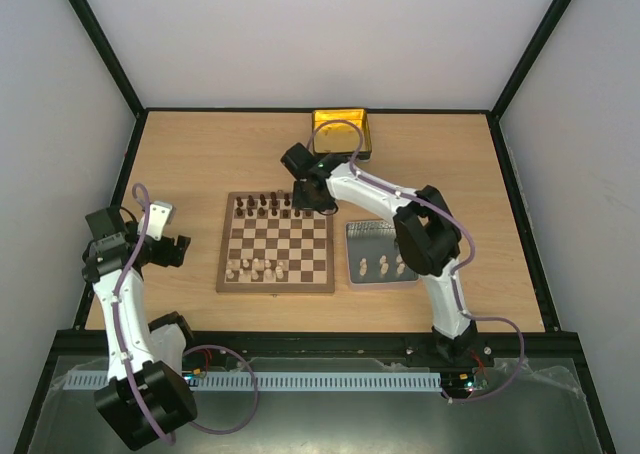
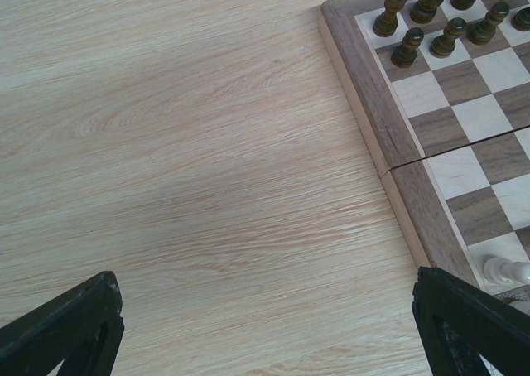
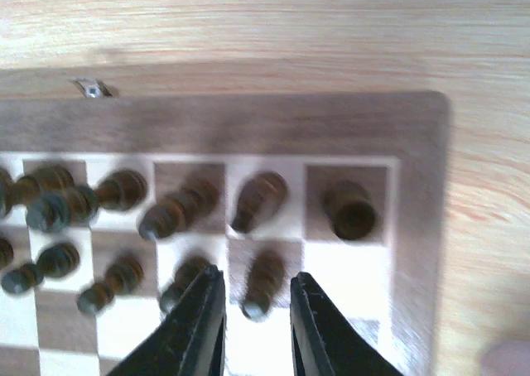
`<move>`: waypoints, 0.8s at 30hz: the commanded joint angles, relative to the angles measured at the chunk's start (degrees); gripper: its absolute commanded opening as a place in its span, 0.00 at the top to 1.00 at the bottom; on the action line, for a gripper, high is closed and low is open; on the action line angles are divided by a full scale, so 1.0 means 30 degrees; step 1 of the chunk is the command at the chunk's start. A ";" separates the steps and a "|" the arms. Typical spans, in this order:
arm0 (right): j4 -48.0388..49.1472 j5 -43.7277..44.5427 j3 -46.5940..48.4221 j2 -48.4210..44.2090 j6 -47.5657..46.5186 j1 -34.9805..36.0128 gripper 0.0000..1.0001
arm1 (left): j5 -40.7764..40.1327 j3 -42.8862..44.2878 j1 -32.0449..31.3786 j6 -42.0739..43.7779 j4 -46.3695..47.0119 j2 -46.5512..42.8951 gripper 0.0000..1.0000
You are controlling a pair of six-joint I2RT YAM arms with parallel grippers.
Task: Set up the chess pieces on the board
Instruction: Place the chess piece on the chessboard, then pick up the chess piece from the storage box.
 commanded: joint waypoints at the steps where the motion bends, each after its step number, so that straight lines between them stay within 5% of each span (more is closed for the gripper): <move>1: -0.0196 0.1214 -0.2088 -0.3157 0.0418 0.0170 0.79 | 0.0235 -0.0271 0.0134 0.0106 -0.0090 -0.0263 0.05; 13: 0.2541 0.1632 -1.2846 -1.0024 0.1238 -0.3432 0.73 | 0.0201 -0.0312 0.0134 0.0072 0.0005 -0.0376 0.05; 16: 0.2801 0.1656 -1.4291 -1.1027 0.1215 -0.4537 0.63 | 0.0212 -0.0318 0.0134 0.0076 -0.0004 -0.0348 0.05; 24: 0.3911 0.1187 -1.5914 -1.1520 0.1104 -0.6217 0.62 | 0.0195 -0.0340 0.0134 0.0077 -0.0038 -0.0332 0.05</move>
